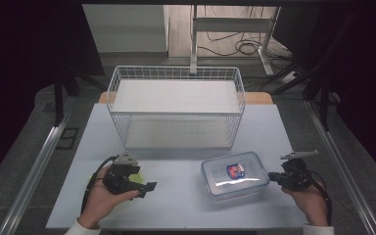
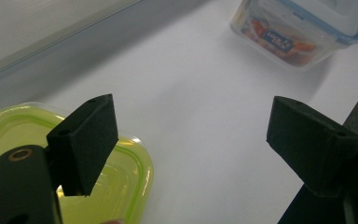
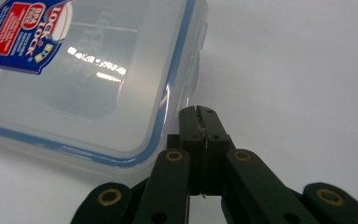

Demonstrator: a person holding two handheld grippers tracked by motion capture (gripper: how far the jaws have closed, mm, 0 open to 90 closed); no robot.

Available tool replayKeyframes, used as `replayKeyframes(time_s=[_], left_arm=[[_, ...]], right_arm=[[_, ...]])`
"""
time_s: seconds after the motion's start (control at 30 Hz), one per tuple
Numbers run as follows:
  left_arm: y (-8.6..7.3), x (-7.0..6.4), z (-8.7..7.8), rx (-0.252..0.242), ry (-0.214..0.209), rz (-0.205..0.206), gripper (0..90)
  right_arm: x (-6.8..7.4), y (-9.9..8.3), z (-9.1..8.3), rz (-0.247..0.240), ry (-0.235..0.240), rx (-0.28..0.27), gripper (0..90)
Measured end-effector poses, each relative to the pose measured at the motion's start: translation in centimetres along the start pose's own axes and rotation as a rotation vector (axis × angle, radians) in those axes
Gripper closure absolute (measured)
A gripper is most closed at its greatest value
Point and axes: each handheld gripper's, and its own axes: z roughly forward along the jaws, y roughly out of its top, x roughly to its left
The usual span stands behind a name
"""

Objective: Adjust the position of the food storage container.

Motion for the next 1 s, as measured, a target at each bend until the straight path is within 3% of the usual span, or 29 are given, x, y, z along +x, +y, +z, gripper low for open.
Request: replayKeyframes(time_s=[0.4, 1.0], left_arm=[[0.0, 0.2, 0.0, -0.002, 0.000, -0.004, 16.1], [0.0, 0.2, 0.2, 0.003, 0.000, -0.006, 16.0]], right_arm=[[3.5, 0.4, 0.9, -0.068, 0.088, 0.019, 89.4], [7.5, 1.4, 2.4, -0.148, 0.132, -0.001, 89.3]])
